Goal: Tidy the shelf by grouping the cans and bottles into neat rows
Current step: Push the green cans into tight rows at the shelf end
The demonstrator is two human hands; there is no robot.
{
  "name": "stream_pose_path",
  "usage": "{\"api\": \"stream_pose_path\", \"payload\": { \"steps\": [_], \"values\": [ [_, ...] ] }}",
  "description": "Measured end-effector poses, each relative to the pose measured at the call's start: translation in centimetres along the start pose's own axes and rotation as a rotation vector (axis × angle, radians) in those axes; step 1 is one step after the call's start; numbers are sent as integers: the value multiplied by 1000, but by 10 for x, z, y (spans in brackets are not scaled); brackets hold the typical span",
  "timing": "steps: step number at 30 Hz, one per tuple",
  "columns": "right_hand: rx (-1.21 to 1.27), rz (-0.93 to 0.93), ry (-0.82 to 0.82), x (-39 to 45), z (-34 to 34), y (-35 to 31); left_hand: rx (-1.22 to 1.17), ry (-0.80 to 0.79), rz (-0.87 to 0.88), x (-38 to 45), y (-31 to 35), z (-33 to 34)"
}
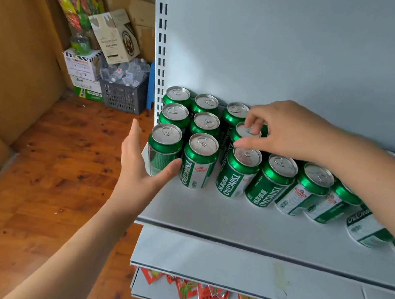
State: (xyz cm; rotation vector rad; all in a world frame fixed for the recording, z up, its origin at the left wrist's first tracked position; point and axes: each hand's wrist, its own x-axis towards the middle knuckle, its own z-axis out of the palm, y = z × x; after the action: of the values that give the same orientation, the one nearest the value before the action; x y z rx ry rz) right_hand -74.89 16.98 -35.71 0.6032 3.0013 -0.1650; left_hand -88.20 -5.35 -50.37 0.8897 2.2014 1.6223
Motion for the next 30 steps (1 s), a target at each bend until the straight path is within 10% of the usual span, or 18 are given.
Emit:
{"api": "stream_pose_path", "payload": {
  "steps": [3, 17, 22, 30],
  "values": [
    [-202, 28, -171, -24, 14, 8, 70, 20, 87, -11, 13, 12],
    [81, 108, 209, -10, 30, 17, 281, 144, 173, -11, 16, 27],
    [-62, 238, -104, 29, 20, 12, 314, 188, 256, -11, 18, 41],
    [65, 406, -135, 47, 11, 3, 324, 189, 230, -11, 17, 45]
  ]
}}
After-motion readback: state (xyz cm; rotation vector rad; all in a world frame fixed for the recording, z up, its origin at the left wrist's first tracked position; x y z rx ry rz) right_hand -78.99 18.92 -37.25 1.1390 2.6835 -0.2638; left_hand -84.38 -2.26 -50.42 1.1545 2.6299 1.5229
